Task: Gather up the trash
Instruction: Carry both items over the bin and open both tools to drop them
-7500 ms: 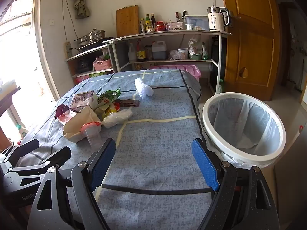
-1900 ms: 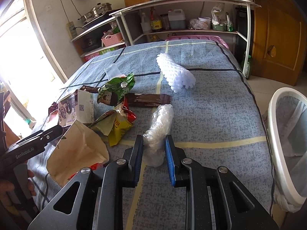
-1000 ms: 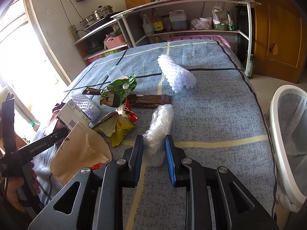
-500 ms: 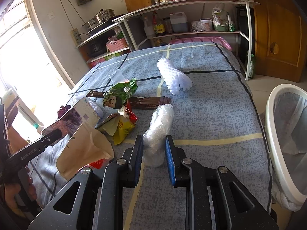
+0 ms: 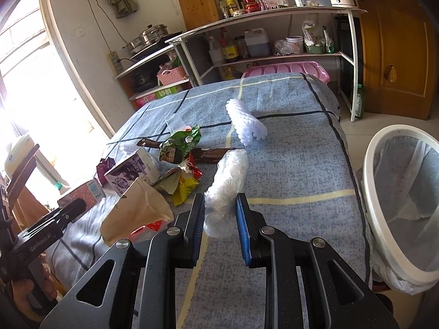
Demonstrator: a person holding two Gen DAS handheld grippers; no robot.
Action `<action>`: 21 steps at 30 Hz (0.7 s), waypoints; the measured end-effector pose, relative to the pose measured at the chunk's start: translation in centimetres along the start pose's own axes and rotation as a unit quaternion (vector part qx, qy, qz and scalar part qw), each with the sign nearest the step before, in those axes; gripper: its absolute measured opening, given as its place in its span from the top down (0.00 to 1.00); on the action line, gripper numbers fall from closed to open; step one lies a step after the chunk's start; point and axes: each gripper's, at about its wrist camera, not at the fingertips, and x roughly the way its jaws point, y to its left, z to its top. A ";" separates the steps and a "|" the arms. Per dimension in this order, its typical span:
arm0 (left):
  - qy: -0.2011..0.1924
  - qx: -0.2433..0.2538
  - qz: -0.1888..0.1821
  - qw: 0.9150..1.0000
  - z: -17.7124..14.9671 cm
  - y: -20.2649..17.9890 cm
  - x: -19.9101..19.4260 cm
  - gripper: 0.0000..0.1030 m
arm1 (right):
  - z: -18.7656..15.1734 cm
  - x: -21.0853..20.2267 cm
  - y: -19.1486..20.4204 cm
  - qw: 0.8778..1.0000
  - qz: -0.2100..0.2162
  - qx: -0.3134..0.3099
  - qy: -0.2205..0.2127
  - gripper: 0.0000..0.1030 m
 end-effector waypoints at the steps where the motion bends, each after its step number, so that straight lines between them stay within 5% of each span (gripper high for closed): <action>1: -0.003 0.002 -0.007 1.000 0.1 -0.3 -0.3 0.45 | 0.1 -0.3 0.0 1.000 0.000 0.000 -0.002 0.77; 13: -0.024 0.062 -0.099 0.993 1.8 -7.9 -1.5 0.45 | 0.5 -5.3 -2.4 0.999 -0.022 0.012 -0.044 0.77; 21: -0.016 0.107 -0.171 0.979 2.1 -15.7 -0.8 0.45 | 0.4 -8.7 -7.3 0.995 -0.066 0.045 -0.065 0.77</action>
